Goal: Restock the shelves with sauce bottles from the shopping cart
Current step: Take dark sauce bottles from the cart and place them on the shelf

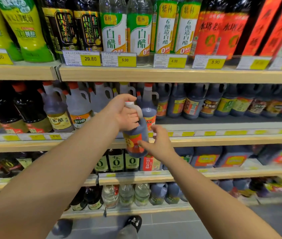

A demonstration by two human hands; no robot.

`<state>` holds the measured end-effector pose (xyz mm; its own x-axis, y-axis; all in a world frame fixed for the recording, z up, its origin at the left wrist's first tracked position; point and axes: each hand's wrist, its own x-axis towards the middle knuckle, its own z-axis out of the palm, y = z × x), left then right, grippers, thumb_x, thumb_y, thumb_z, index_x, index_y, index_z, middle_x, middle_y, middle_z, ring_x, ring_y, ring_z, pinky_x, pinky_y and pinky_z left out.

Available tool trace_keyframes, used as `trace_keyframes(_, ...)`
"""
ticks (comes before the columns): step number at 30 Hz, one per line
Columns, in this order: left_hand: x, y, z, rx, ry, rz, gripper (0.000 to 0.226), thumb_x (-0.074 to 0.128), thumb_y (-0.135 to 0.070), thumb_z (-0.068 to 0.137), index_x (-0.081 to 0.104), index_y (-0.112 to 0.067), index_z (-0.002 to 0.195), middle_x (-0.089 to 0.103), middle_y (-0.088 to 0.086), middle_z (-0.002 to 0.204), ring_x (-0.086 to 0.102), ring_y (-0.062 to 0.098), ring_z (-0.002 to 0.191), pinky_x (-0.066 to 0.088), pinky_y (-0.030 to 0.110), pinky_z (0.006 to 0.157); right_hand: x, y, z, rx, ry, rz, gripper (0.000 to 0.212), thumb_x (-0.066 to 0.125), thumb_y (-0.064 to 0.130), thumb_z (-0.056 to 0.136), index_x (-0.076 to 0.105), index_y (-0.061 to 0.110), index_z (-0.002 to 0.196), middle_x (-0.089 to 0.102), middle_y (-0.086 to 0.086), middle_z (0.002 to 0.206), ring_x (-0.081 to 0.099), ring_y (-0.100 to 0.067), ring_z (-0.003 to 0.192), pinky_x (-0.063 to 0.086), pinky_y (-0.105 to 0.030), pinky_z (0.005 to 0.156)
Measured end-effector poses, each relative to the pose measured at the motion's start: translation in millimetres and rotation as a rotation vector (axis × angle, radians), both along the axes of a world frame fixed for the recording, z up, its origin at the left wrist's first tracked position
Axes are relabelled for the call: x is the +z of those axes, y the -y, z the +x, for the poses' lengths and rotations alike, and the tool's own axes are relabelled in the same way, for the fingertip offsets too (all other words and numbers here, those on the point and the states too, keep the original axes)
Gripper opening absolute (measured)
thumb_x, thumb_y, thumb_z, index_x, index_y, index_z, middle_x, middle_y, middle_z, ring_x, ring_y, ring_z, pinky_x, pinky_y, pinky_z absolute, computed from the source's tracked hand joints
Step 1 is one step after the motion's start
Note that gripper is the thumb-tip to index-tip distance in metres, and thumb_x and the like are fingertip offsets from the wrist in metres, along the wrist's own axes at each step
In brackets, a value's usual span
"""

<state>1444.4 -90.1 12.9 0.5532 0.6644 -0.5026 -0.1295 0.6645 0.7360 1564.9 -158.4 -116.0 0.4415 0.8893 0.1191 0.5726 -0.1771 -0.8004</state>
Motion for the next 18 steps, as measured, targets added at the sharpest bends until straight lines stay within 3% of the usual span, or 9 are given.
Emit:
trace_keyframes(3, 7, 18, 12, -0.010, 0.091, -0.078, 0.072, 0.049, -0.023, 0.090, 0.016, 0.006, 0.147, 0.020, 0.017, 0.156, 0.013, 0.031, 0.146, 0.009, 0.042, 0.118, -8, 0, -25, -0.114, 0.068, -0.033, 0.094, 0.083, 0.050, 0.054, 0.041, 0.010, 0.128, 0.049, -0.009, 0.122, 0.049, -0.028, 0.117, 0.048, -0.043, 0.090)
trace_keyframes(5, 8, 28, 20, -0.019, 0.147, -0.111, 0.071, 0.051, -0.019, 0.088, 0.019, 0.003, 0.147, 0.029, 0.016, 0.152, 0.022, 0.031, 0.143, 0.011, 0.044, 0.118, -6, -2, -34, -0.253, 0.007, -0.054, 0.099, 0.083, 0.052, 0.052, 0.037, 0.012, 0.130, 0.044, -0.008, 0.127, 0.043, -0.029, 0.124, 0.047, -0.047, 0.092)
trace_keyframes(7, 9, 37, 26, -0.022, 0.173, -0.117, 0.062, 0.053, -0.016, 0.086, 0.029, 0.001, 0.141, 0.046, 0.019, 0.127, 0.038, 0.028, 0.131, 0.016, 0.045, 0.116, -2, -2, -35, -0.336, -0.084, -0.010, 0.095, 0.084, 0.049, 0.051, 0.038, 0.015, 0.126, 0.045, -0.006, 0.125, 0.044, -0.029, 0.123, 0.049, -0.049, 0.089)
trace_keyframes(9, 11, 43, 27, -0.055, 0.184, -0.103, 0.066, 0.051, -0.017, 0.089, 0.023, 0.002, 0.145, 0.051, 0.017, 0.126, 0.028, 0.027, 0.141, 0.015, 0.043, 0.117, 0, 0, -28, -0.328, -0.120, 0.086, 0.084, 0.085, 0.041, 0.051, 0.041, 0.017, 0.118, 0.047, 0.000, 0.114, 0.050, -0.025, 0.113, 0.050, -0.040, 0.079)
trace_keyframes(11, 12, 46, 27, -0.125, 0.149, -0.070, 0.067, 0.049, -0.020, 0.091, 0.021, 0.004, 0.146, 0.039, 0.016, 0.144, 0.019, 0.026, 0.145, 0.019, 0.042, 0.116, 5, 6, -15, -0.260, -0.128, 0.184, 0.072, 0.085, 0.033, 0.054, 0.043, 0.025, 0.111, 0.044, 0.009, 0.102, 0.052, -0.016, 0.098, 0.046, -0.031, 0.072)
trace_keyframes(12, 10, 45, 27, -0.176, 0.121, -0.050, 0.065, 0.049, -0.023, 0.090, 0.026, 0.002, 0.145, 0.033, 0.014, 0.151, 0.021, 0.025, 0.145, 0.023, 0.042, 0.115, 6, 8, -6, -0.238, -0.120, 0.221, 0.068, 0.085, 0.031, 0.056, 0.042, 0.029, 0.108, 0.044, 0.012, 0.099, 0.053, -0.013, 0.095, 0.047, -0.030, 0.071)
trace_keyframes(14, 4, 40, 27, -0.301, 0.049, 0.003, 0.053, 0.049, -0.029, 0.089, 0.046, -0.005, 0.137, 0.044, 0.006, 0.146, 0.037, 0.022, 0.137, 0.031, 0.041, 0.109, 5, 11, 12, -0.217, -0.136, 0.262, 0.063, 0.083, 0.030, 0.059, 0.043, 0.030, 0.108, 0.048, 0.012, 0.102, 0.055, -0.012, 0.094, 0.047, -0.028, 0.071)
trace_keyframes(16, -4, 32, 28, -0.366, 0.000, 0.036, 0.036, 0.050, -0.030, 0.087, 0.064, -0.015, 0.117, 0.062, -0.002, 0.126, 0.054, 0.016, 0.119, 0.035, 0.039, 0.104, 1, 10, 33, -0.218, -0.200, 0.319, 0.072, 0.082, 0.032, 0.056, 0.044, 0.025, 0.116, 0.055, 0.007, 0.111, 0.058, -0.012, 0.100, 0.048, -0.026, 0.074)
trace_keyframes(18, -15, 23, 32, -0.314, -0.075, 0.086, 0.024, 0.050, -0.027, 0.087, 0.069, -0.019, 0.100, 0.068, -0.005, 0.109, 0.060, 0.012, 0.104, 0.035, 0.037, 0.103, 2, 7, 55, -0.250, -0.213, 0.365, 0.082, 0.083, 0.031, 0.050, 0.043, 0.025, 0.121, 0.057, 0.001, 0.116, 0.059, -0.015, 0.105, 0.050, -0.026, 0.079)
